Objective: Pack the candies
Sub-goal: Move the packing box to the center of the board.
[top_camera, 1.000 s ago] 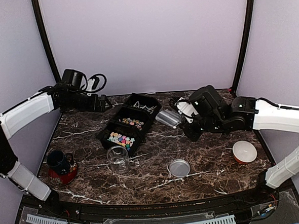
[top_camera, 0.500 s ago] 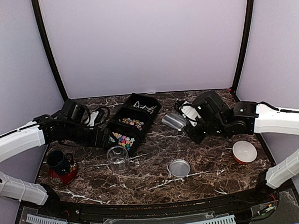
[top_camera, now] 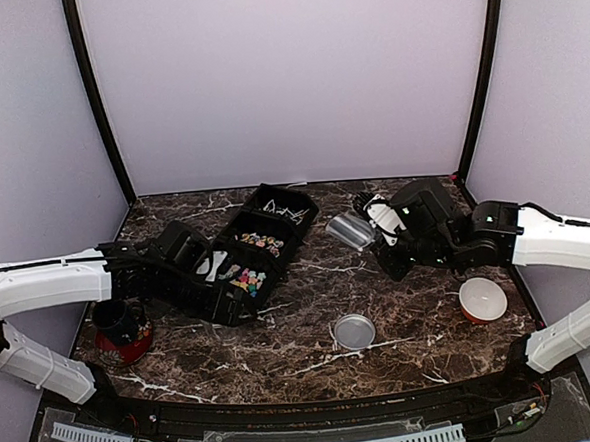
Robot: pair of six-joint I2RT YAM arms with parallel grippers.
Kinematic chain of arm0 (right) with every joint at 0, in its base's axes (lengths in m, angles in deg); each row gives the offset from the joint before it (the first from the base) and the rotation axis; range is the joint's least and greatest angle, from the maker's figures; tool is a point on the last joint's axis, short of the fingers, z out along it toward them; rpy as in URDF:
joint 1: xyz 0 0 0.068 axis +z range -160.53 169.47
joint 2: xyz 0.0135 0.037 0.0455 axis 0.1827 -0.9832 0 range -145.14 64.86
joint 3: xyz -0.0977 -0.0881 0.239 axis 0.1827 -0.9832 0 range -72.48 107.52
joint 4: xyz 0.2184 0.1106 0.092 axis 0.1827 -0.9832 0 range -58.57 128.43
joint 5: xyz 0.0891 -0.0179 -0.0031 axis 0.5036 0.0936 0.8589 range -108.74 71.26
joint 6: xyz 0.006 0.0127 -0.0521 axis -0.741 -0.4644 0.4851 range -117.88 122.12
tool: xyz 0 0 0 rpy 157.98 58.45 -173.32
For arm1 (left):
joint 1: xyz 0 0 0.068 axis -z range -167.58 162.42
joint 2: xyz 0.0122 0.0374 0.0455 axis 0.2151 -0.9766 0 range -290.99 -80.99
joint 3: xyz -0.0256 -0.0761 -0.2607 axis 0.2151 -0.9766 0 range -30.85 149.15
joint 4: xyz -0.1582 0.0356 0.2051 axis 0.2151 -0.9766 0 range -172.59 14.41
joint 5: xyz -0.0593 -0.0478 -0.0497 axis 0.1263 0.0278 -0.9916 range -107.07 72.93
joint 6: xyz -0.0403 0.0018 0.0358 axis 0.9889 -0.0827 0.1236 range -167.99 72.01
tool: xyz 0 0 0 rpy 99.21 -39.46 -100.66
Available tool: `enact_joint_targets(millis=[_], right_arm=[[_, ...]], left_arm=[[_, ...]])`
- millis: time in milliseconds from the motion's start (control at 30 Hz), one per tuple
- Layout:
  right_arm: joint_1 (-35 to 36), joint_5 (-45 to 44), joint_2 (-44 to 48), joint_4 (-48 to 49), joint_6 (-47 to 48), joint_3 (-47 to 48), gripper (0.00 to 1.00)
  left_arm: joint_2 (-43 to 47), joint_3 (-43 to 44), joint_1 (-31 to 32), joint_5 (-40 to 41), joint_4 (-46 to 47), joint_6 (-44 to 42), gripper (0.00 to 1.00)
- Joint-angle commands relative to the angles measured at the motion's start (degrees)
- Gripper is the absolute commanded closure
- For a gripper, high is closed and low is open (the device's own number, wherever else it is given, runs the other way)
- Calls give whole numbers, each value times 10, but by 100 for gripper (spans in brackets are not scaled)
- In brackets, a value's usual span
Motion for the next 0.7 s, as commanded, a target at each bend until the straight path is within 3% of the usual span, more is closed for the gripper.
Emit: enact_joint_targets(millis=[0, 433, 667], right_arm=[[-4, -13, 10, 28, -9, -7, 100], [-4, -16, 24, 29, -13, -13, 100], [-4, -21, 31, 31, -13, -20, 100]], left_arm=[[-3, 17, 10, 6, 38, 7, 2], [-91, 75, 45, -11, 37, 1, 2], [-127, 120, 65, -26, 44, -14, 11]])
